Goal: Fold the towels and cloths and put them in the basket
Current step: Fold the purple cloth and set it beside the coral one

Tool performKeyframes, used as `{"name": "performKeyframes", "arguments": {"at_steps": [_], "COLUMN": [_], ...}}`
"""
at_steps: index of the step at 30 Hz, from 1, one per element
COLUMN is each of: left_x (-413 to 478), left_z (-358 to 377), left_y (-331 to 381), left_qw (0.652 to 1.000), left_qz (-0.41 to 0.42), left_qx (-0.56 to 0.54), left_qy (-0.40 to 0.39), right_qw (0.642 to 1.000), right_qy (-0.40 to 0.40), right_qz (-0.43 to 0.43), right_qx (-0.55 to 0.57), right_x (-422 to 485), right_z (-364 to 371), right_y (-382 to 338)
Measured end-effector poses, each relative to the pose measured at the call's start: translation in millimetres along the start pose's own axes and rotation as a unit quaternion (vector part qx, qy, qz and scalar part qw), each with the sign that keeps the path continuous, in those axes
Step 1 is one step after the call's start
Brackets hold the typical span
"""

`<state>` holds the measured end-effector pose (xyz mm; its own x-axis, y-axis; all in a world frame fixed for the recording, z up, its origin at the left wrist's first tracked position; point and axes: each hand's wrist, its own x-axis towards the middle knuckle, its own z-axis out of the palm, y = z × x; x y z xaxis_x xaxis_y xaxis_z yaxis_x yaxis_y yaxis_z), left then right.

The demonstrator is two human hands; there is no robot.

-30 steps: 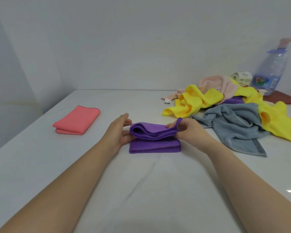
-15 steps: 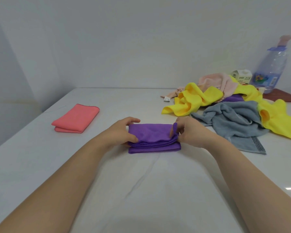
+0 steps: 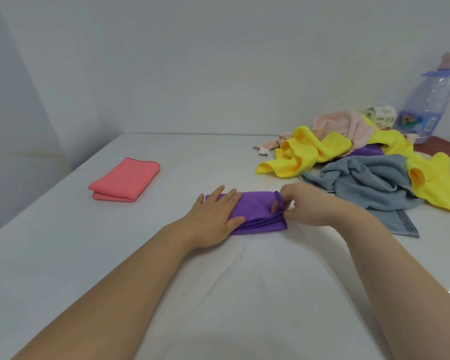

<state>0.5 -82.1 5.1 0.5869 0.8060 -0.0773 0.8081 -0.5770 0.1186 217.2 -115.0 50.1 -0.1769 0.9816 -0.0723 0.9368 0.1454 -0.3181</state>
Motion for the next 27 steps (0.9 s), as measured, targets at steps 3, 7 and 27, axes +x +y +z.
{"name": "performKeyframes", "arguments": {"at_steps": [3,7,27], "left_x": [0.7,0.7,-5.9], "left_z": [2.3,4.5,-2.3], "left_y": [3.0,4.8,-17.5], "left_qw": [1.0,0.998,0.993], "left_qz": [-0.001,-0.001,-0.073], "left_qx": [0.022,0.056,-0.081], "left_qy": [-0.003,0.005,-0.037], "right_qw": [0.998,0.953,0.996], "right_qy": [0.044,0.261,0.06], "right_qz": [0.014,-0.027,0.063], "right_qx": [0.048,0.151,-0.025], "right_x": [-4.7,1.7,23.9], "right_z": [-9.4,-0.2,61.4], "right_y": [-9.9,-42.6,-21.9]}}
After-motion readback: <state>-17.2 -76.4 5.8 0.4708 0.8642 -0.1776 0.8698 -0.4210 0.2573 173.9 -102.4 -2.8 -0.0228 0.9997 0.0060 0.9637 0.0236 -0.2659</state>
